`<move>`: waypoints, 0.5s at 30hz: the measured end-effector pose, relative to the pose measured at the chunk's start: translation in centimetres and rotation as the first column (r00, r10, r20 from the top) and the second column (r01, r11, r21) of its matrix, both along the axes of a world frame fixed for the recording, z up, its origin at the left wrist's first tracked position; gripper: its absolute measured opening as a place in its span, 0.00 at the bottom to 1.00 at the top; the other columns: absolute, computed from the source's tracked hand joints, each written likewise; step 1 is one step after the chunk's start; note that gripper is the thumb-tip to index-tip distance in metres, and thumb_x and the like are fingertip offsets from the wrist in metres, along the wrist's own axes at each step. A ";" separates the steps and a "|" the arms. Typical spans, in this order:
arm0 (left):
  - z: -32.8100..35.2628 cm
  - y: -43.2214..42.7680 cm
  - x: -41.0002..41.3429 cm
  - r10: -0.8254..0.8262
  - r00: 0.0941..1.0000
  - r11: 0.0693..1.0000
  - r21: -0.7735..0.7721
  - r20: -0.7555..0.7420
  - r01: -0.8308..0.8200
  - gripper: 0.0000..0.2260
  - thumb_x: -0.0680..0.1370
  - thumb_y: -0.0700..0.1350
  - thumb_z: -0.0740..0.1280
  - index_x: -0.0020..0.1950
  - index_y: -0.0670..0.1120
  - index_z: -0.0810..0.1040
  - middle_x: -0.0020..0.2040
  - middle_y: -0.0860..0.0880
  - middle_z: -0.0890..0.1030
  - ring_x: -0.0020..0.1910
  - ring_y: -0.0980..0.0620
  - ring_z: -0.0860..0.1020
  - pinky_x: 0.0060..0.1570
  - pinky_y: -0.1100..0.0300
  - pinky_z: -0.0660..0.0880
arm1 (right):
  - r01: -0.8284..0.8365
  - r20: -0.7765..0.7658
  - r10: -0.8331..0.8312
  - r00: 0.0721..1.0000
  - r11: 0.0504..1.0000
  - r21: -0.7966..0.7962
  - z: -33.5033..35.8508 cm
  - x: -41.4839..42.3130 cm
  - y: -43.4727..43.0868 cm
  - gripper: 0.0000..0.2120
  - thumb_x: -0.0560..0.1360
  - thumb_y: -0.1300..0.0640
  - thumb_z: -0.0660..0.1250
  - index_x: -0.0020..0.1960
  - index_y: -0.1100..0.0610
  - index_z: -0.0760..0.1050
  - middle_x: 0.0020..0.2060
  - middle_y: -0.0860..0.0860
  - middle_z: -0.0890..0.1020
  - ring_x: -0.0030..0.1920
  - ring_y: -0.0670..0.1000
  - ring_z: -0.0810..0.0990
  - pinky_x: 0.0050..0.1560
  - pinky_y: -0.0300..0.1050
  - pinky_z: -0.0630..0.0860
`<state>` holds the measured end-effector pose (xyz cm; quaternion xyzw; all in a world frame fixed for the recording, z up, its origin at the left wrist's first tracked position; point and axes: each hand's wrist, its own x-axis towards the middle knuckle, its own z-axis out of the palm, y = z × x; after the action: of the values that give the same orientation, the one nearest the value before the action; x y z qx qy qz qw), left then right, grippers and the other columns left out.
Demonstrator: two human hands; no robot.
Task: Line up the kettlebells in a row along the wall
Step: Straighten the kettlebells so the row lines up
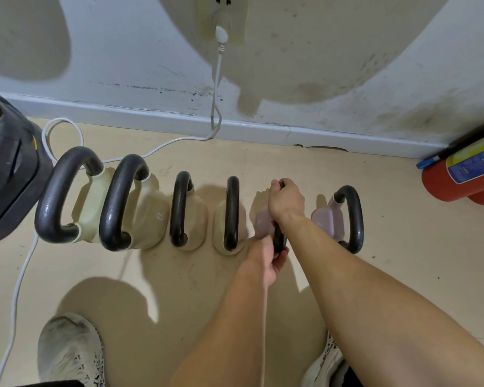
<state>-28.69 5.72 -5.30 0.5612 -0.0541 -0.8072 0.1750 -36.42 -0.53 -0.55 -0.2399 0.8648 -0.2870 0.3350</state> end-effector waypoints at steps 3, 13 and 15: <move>-0.1 0.0 -0.3 -0.003 1.000 1.000 -0.016 0.006 0.003 0.18 0.81 0.55 0.64 0.63 0.45 0.78 0.50 0.45 0.82 0.37 0.54 0.80 0.37 0.62 0.80 | 0.008 0.011 -0.008 1.000 1.000 0.006 -0.2 -0.5 -0.1 0.15 0.85 0.52 0.55 0.58 0.60 0.76 0.54 0.60 0.82 0.52 0.62 0.78 0.48 0.46 0.69; -0.2 0.5 -0.8 0.027 1.000 0.999 0.023 0.000 -0.027 0.18 0.81 0.53 0.62 0.64 0.42 0.78 0.53 0.42 0.81 0.44 0.51 0.80 0.39 0.61 0.80 | -0.002 0.006 0.002 1.000 1.000 0.023 -0.3 -0.7 0.0 0.16 0.85 0.52 0.54 0.61 0.60 0.76 0.55 0.61 0.82 0.49 0.59 0.75 0.46 0.45 0.68; -0.2 0.6 -0.8 0.037 0.999 0.999 0.033 0.011 -0.037 0.19 0.82 0.54 0.62 0.63 0.41 0.78 0.53 0.42 0.81 0.45 0.50 0.79 0.40 0.61 0.79 | 0.005 0.018 -0.005 1.000 1.000 0.022 -0.2 -0.6 0.1 0.16 0.85 0.52 0.54 0.61 0.60 0.76 0.55 0.60 0.82 0.50 0.59 0.76 0.47 0.45 0.68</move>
<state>-29.50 6.30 -5.49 0.5691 -0.0315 -0.8016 0.1803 -37.01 -0.42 -0.72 -0.2316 0.8654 -0.2806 0.3444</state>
